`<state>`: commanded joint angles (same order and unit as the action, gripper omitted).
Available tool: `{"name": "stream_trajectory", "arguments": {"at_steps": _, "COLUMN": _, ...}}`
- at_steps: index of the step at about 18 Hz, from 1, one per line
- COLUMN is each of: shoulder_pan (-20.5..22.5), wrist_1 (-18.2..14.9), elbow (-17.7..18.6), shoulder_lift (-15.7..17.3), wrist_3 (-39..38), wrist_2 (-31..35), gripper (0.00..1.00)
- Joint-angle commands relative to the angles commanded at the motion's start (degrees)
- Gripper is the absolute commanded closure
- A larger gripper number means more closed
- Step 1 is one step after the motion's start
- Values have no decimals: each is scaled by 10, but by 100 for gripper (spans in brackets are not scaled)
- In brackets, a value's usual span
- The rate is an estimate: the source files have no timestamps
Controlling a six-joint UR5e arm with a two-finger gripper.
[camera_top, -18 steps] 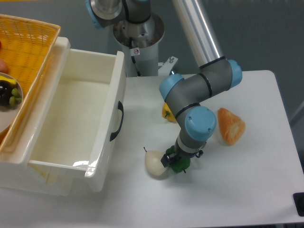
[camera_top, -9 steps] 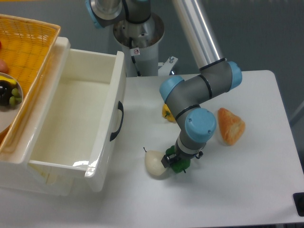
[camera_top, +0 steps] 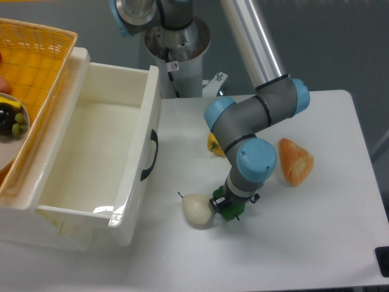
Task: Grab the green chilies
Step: 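Lift the green bell pepper up off the table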
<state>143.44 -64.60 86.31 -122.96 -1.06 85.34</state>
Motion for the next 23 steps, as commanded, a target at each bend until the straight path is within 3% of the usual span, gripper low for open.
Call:
{"name": "stream_trajectory", "arguments": {"at_steps": 3, "shoulder_pan": 1, "wrist_1": 2, "elbow": -6, "shoulder_lift": 5, "wrist_3": 4, "wrist_2": 3, "gripper": 64}}
{"name": "stream_trajectory", "arguments": {"at_steps": 6, "shoulder_pan": 0, "wrist_1": -2, "elbow": -15, "shoulder_lift": 25, "wrist_3": 45, "wrist_2": 20, "gripper": 63}}
{"name": "stream_trajectory", "arguments": {"at_steps": 14, "shoulder_pan": -2, "wrist_1": -7, "elbow": 11, "shoulder_lift": 107, "wrist_3": 203, "wrist_2": 79, "gripper": 63}}
{"name": "stream_trajectory", "arguments": {"at_steps": 19, "shoulder_pan": -5, "wrist_1": -7, "elbow": 16, "shoulder_lift": 125, "wrist_3": 250, "wrist_2": 83, "gripper": 63}}
{"name": "stream_trajectory", "arguments": {"at_steps": 23, "shoulder_pan": -5, "wrist_1": -17, "elbow": 46, "shoulder_lift": 147, "wrist_3": 333, "wrist_2": 94, "gripper": 63}}
